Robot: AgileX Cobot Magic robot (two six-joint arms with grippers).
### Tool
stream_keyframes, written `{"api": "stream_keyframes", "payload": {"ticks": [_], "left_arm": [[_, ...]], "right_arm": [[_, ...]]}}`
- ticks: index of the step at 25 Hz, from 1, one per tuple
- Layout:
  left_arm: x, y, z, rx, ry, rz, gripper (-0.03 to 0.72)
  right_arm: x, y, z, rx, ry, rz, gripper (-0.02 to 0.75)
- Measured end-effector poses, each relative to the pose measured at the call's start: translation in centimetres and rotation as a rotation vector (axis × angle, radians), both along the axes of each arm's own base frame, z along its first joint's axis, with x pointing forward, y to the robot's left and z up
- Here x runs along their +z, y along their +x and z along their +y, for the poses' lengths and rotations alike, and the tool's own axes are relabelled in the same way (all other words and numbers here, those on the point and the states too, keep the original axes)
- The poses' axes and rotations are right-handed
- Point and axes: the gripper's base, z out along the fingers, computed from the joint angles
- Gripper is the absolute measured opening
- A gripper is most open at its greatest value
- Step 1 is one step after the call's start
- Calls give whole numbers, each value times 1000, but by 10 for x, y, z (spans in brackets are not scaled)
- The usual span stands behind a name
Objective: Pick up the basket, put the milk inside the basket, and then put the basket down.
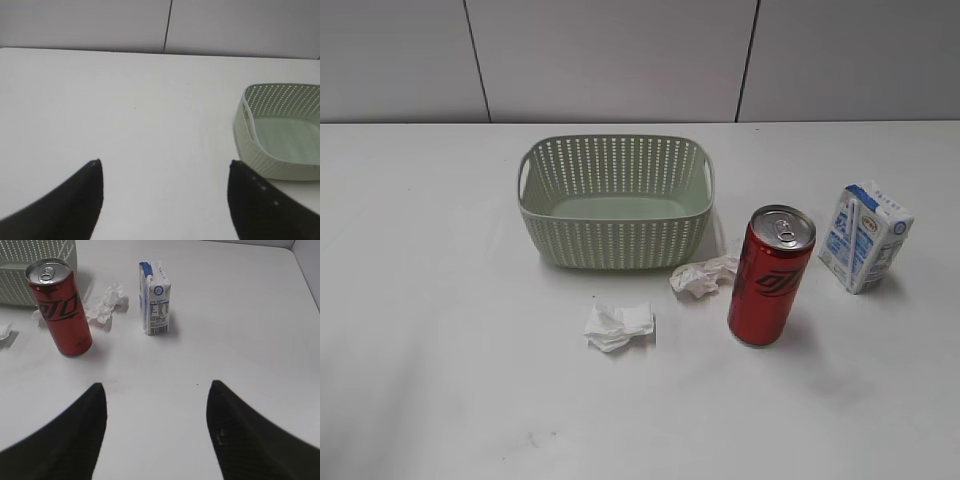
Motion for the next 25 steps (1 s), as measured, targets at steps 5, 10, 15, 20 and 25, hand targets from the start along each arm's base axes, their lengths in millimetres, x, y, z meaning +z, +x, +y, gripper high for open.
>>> {"api": "stream_keyframes", "payload": {"ticks": [5,10,15,20,25], "left_arm": [[1,53,-5,0,-22,95,569],[-6,103,-12,-7,-55,213,544],[-18,144,-26,-54,-54,357,561],[-39,181,-56,-137,-33,481,586],[-56,209,-92,-221,-7,543,588]], "right_arm": [[0,0,0,0,1,0,498],[0,0,0,0,1,0,498],[0,0,0,0,1,0,498],[0,0,0,0,1,0,498],[0,0,0,0,0,-1,498]]}}
